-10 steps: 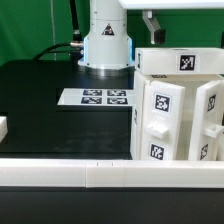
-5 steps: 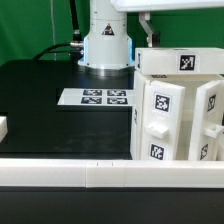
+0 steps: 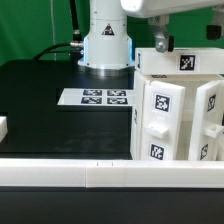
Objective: Assemble cabinet
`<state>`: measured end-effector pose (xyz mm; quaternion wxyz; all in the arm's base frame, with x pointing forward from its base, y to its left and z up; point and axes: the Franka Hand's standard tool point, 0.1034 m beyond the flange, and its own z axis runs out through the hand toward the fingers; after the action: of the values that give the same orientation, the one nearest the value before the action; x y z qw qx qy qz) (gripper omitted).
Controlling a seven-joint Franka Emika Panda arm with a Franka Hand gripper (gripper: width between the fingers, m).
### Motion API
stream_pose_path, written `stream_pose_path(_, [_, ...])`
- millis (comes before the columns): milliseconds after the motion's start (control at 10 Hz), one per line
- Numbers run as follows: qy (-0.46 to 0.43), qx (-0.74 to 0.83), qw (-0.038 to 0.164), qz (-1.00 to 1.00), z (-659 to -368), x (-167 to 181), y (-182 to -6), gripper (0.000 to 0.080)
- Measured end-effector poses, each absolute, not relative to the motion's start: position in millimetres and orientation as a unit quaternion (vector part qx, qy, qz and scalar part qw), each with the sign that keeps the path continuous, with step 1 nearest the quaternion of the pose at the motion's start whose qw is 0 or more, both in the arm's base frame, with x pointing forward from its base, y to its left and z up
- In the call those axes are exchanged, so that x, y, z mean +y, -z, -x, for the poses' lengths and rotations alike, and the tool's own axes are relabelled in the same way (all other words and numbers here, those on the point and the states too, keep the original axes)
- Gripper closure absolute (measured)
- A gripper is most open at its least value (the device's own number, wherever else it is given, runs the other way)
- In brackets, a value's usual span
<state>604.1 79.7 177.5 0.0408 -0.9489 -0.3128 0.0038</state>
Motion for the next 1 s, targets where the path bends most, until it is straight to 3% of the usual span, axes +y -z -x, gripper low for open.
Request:
stream_pose_path(200, [-0.002, -0.405, 0.035, 0.914, -604.3, 75.6, -177.3, 0.0002])
stream_pose_path(500, [0.002, -0.598, 0.006, 0.801, -605.4, 79.2, -177.6, 0.0002])
stream_pose_path(1000, [-0.011, -0.718, -0.007, 0.696, -601.7, 76.4, -171.5, 0.0002])
